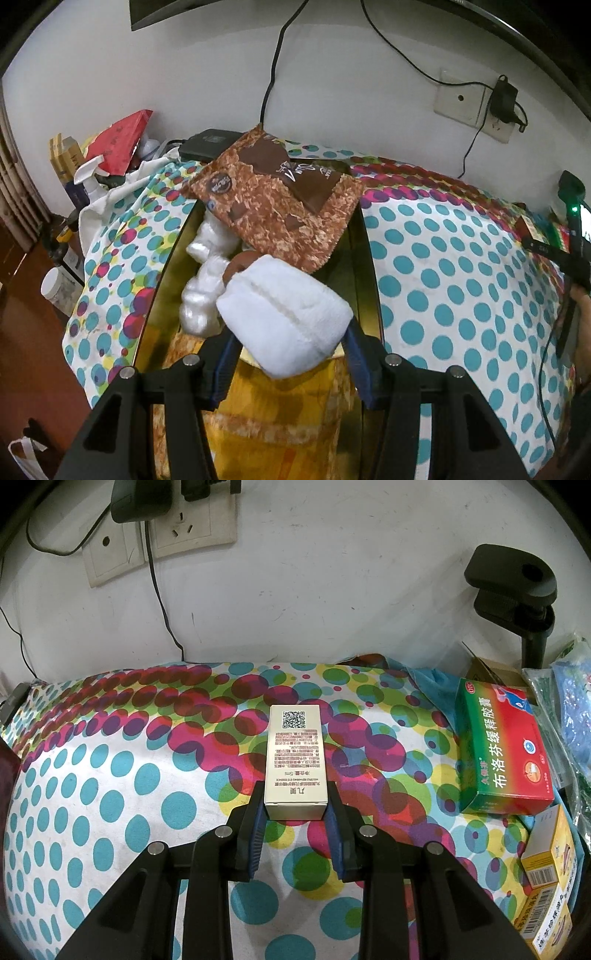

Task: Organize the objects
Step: 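Carry white towel ball into gold tray with left tool and release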

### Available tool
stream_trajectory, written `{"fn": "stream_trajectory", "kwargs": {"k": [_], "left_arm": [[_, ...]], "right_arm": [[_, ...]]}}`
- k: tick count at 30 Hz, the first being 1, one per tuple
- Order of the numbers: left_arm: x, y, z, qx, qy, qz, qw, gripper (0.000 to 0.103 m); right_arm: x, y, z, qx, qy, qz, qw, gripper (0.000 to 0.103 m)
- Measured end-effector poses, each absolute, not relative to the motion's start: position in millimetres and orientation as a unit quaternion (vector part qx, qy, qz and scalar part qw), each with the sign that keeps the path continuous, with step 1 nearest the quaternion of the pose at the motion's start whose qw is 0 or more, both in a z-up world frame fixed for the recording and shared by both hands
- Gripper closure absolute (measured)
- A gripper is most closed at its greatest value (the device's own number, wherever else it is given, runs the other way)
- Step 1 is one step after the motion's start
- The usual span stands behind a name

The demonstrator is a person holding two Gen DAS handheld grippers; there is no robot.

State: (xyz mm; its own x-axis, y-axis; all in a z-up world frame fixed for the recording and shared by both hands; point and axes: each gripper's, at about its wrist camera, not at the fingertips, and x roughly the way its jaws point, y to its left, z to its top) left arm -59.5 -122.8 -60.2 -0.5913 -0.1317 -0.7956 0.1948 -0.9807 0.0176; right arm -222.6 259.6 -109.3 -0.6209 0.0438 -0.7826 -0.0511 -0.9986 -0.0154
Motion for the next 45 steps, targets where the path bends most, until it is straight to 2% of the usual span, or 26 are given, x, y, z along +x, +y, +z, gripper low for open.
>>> {"fn": "stream_trajectory", "kwargs": {"k": [10,21,26,33,45], "left_arm": [[-80,-118,-65,0.446,0.025,-0.889,0.104,0.049],[-68,-131,-62,0.458,0.089,-0.879,0.098,0.046],[-51,-127,-54,0.436,0.076,-0.891,0.102,0.046],[-27,-116,-40,0.395,0.020,-0.911,0.117,0.045],[-20,-133,-49,0.393,0.056,-0.913,0.093,0.045]], "right_arm": [[-223,260,-110,-0.435,0.003,0.900,0.027,0.075],[-223,261,-110,-0.435,0.003,0.900,0.027,0.075],[-221,264,-109,-0.434,0.002,0.901,0.027,0.075],[-209,276,-98,-0.398,0.025,0.917,0.017,0.075],[-210,258,-99,-0.388,-0.006,0.922,0.003,0.075]]}}
